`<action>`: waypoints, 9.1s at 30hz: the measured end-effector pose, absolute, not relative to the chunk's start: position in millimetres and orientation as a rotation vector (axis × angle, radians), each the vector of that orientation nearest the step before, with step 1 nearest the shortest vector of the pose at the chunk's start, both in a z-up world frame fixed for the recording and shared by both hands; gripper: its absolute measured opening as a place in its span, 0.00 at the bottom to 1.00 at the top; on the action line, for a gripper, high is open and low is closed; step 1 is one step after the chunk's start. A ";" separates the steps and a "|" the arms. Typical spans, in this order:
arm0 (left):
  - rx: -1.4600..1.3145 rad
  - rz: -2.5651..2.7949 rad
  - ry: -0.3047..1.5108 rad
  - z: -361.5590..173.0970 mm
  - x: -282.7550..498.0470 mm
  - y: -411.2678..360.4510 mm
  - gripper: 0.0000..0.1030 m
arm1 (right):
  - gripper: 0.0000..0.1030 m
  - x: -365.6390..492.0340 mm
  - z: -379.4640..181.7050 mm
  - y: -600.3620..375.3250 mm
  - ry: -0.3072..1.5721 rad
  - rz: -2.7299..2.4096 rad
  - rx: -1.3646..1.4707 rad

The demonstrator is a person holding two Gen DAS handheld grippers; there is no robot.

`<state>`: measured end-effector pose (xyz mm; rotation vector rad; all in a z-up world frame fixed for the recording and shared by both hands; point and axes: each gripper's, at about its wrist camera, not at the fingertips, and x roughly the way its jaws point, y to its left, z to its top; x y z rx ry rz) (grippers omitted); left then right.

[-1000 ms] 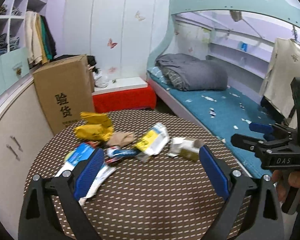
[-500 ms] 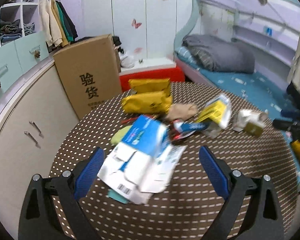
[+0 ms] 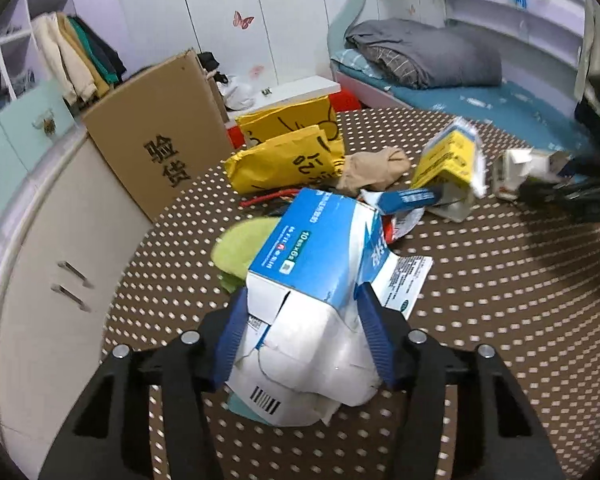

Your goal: Collect trash

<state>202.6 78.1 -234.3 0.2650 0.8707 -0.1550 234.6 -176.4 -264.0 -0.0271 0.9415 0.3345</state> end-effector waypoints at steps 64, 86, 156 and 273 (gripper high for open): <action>0.081 -0.617 0.842 -177.2 207.2 -263.1 0.52 | 0.54 109.6 -237.6 -507.3 0.727 -0.082 0.546; 0.221 -0.586 1.068 -271.8 254.5 -354.7 0.53 | 0.89 168.6 -427.0 -553.2 1.008 -0.139 0.886; -0.001 -0.301 0.664 -138.5 143.4 -32.8 0.92 | 0.94 120.5 -139.6 -259.0 0.656 0.180 0.277; -0.007 -0.640 0.668 -109.2 190.5 -165.3 0.27 | 0.15 134.8 -152.0 -442.5 0.561 0.316 0.552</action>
